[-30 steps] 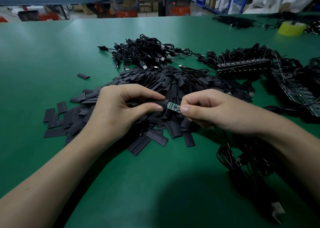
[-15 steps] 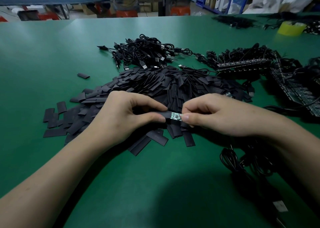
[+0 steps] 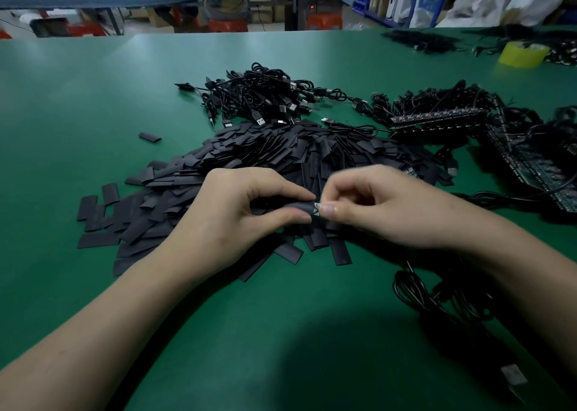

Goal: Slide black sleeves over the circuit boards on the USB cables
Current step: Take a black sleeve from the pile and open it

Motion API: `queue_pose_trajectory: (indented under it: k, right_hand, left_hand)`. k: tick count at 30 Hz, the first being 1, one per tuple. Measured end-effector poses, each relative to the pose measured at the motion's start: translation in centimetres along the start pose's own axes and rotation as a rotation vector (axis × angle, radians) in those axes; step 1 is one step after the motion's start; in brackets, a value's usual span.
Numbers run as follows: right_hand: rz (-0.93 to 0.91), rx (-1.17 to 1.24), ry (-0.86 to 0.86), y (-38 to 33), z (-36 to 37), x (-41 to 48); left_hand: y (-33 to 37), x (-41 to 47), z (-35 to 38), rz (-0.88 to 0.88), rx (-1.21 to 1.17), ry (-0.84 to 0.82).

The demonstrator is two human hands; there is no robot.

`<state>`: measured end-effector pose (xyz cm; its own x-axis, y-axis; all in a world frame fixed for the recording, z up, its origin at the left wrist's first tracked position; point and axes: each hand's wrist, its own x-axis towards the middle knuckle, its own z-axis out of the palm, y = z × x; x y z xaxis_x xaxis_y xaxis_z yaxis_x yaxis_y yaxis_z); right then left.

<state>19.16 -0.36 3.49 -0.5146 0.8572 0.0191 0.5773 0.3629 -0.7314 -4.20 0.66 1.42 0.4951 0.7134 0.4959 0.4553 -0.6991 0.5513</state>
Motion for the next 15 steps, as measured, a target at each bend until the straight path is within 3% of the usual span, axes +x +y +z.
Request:
queue_pose_trajectory:
  k: [5,9,15]
  right_hand:
    - [-0.17,0.014,0.294,-0.41,-0.16,-0.26]
    - [-0.258,-0.144,0.394,-0.61,0.21,-0.52]
    - [-0.28,-0.21,0.446,-0.58,0.59,-0.47]
  left_hand:
    - [-0.1,-0.03,-0.03,-0.128,-0.128,0.132]
    - [0.04,-0.06,-0.08,-0.165,-0.178,0.147]
    - [0.43,-0.13,-0.11,-0.077,-0.036,0.147]
